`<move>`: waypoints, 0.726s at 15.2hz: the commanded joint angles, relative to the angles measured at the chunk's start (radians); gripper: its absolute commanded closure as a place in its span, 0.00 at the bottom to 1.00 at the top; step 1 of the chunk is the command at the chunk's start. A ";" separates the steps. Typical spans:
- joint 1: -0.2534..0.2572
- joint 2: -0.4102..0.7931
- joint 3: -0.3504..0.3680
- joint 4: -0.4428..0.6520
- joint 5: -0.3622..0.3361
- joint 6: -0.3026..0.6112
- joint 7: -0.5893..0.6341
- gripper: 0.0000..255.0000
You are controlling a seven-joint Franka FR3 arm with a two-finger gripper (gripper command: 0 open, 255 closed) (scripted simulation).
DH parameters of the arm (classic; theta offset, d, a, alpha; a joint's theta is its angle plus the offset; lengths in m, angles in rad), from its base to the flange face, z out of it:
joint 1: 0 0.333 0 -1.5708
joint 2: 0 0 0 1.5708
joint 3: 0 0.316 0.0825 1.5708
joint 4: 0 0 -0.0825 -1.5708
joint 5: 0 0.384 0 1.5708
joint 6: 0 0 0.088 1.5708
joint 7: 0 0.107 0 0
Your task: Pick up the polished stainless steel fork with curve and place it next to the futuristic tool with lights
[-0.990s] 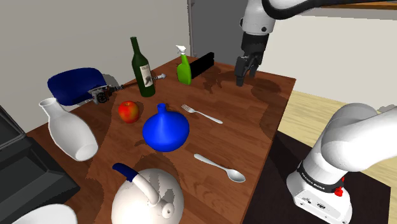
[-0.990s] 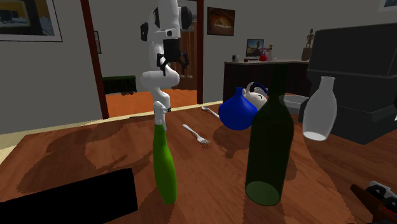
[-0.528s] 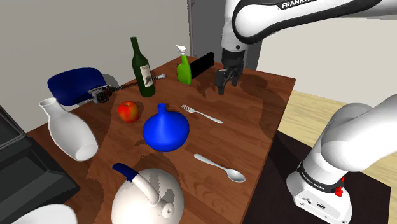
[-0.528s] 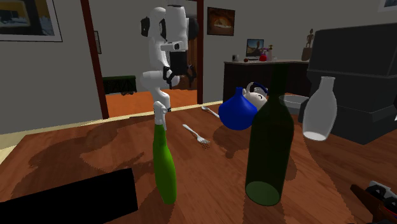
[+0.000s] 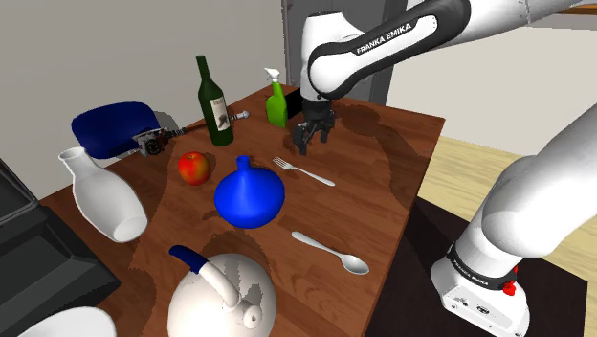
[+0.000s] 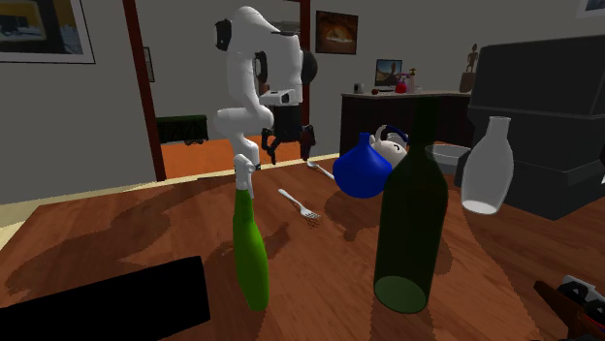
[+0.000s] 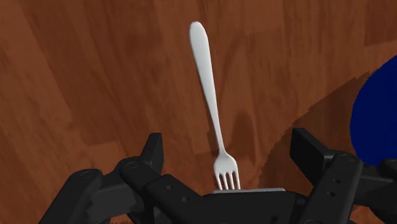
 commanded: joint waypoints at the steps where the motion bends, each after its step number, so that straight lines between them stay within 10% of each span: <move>1: -0.004 0.073 0.009 0.032 -0.016 0.046 0.021 0.00; 11: 0.002 0.358 0.021 0.176 -0.099 0.194 0.114 0.00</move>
